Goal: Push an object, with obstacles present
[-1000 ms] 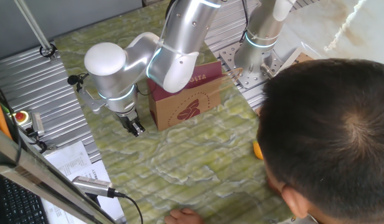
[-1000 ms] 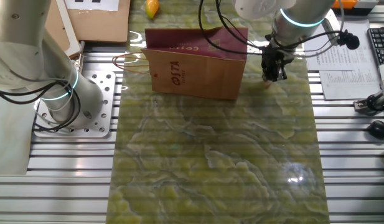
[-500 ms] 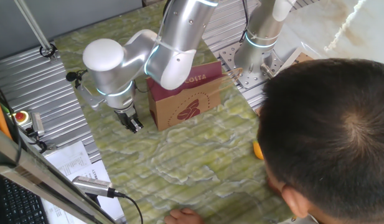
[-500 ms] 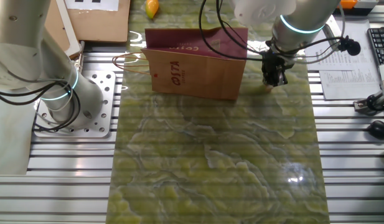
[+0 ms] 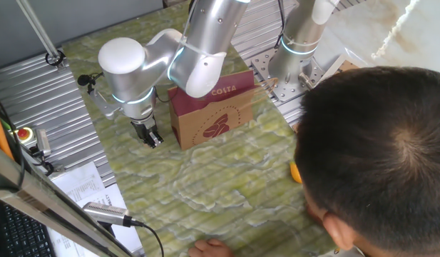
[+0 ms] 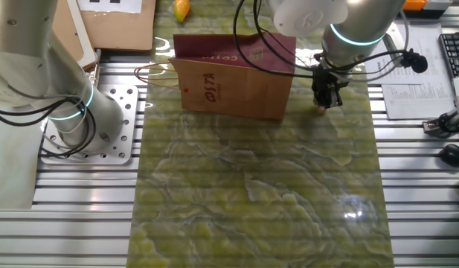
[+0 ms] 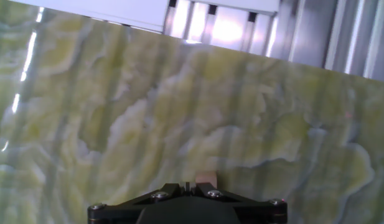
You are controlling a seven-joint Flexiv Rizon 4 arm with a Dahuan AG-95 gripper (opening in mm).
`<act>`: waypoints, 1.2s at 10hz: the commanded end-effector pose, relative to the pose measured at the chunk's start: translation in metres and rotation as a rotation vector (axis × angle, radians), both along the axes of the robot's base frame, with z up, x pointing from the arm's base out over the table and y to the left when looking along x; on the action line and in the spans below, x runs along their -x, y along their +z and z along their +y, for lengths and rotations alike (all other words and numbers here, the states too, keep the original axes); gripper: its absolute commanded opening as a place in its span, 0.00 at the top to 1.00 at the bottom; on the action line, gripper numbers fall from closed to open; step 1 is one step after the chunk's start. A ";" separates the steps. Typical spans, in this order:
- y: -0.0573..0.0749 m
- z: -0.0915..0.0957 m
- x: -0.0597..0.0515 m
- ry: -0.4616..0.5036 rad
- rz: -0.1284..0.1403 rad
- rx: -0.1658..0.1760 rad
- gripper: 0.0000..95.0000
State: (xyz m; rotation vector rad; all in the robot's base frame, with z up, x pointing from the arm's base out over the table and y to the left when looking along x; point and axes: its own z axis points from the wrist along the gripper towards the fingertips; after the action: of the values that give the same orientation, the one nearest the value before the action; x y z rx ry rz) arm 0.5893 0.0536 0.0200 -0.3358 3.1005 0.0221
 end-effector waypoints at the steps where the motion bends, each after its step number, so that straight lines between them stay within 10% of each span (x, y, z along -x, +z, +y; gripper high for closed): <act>1: -0.003 -0.002 -0.002 0.004 -0.006 -0.002 1.00; 12: -0.002 -0.010 -0.005 -0.064 -0.082 0.025 1.00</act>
State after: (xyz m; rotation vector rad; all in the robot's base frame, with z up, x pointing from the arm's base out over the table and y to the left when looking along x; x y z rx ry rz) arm 0.5936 0.0435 0.0180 -0.2281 3.0302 -0.0355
